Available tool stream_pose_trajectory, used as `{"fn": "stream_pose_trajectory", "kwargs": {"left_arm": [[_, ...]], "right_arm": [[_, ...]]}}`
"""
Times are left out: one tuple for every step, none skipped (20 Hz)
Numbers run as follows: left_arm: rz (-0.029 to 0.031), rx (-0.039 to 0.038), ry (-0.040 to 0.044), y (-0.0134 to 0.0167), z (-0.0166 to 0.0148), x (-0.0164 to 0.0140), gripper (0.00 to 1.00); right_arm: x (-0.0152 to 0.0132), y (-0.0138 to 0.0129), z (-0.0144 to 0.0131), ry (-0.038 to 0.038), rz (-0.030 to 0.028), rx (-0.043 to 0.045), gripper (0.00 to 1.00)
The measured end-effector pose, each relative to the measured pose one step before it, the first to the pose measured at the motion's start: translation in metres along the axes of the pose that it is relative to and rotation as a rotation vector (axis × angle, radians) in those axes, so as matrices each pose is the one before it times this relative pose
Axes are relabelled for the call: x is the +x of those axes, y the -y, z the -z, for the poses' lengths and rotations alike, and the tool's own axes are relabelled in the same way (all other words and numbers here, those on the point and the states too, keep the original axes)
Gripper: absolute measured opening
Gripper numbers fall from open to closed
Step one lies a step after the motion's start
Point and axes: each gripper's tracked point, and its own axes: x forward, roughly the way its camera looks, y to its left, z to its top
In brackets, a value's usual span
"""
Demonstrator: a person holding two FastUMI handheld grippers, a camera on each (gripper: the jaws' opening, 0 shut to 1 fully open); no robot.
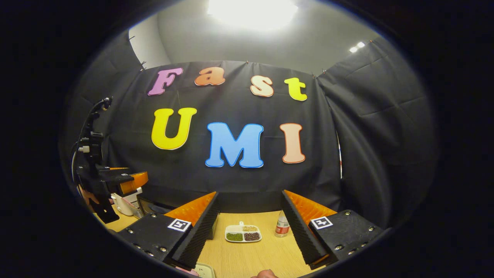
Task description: Open the electric oven with the left hand, put the food in, and close the electric oven.
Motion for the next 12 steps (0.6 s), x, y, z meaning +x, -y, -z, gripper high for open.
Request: {"fn": "stream_pose_trajectory", "kwargs": {"left_arm": [[0.00991, 0.00148, -0.01562, -0.00106, 0.01013, 0.00809, 1.00], [0.00866, 0.00381, -0.01434, -0.00125, 0.00785, 0.00824, 1.00], [0.00710, 0.00482, -0.01146, -0.00018, 0.00681, 0.00847, 1.00], [0.00643, 0.00293, -0.01146, -0.00119, 0.00790, 0.00784, 0.91], [0.00601, 0.00161, -0.01217, -0.00056, 0.00841, 0.00814, 0.98], [0.00293, 0.00116, -0.01856, -0.00112, 0.00794, 0.00621, 0.98], [0.00189, -0.00147, -0.01795, -0.00174, 0.00853, 0.00680, 1.00], [0.00122, -0.00343, -0.01505, -0.00196, 0.00744, 0.00644, 0.97], [0.00031, -0.00358, -0.01451, -0.00137, 0.00709, 0.00714, 0.97], [0.00046, -0.00131, -0.01259, -0.00123, 0.00826, 0.00402, 0.97], [-0.00148, -0.00028, -0.01208, -0.00110, 0.00522, 0.00578, 1.00], [-0.00122, 0.00000, -0.01174, -0.00171, 0.00654, 0.00687, 0.97]], "right_arm": [[0.00165, -0.00020, 0.00269, -0.00300, 0.01456, -0.00332, 0.97], [0.00132, -0.00036, 0.00204, -0.00473, 0.01345, -0.00302, 0.97], [0.00121, -0.00069, 0.00313, -0.00673, 0.01006, -0.00290, 0.97], [0.00124, -0.00085, 0.00226, -0.00818, 0.01077, -0.00392, 0.97], [0.00027, 0.00061, 0.00284, -0.00781, 0.01074, -0.00425, 0.97], [0.00108, -0.00043, 0.00171, -0.00651, 0.00925, -0.00304, 0.97], [0.00016, 0.00025, 0.00125, -0.00521, 0.00968, -0.00374, 0.97], [0.00007, 0.00007, 0.00087, -0.00435, 0.00952, -0.00490, 0.97], [0.00040, 0.00031, 0.00116, -0.00353, 0.00747, -0.00474, 0.97], [0.00065, 0.00039, 0.00040, -0.00348, 0.00766, -0.00642, 0.97], [-0.00021, 0.00032, 0.00205, -0.00441, 0.00803, -0.00617, 0.97], [-0.00014, 0.00082, 0.00178, -0.00642, 0.00835, -0.00458, 0.97]]}}
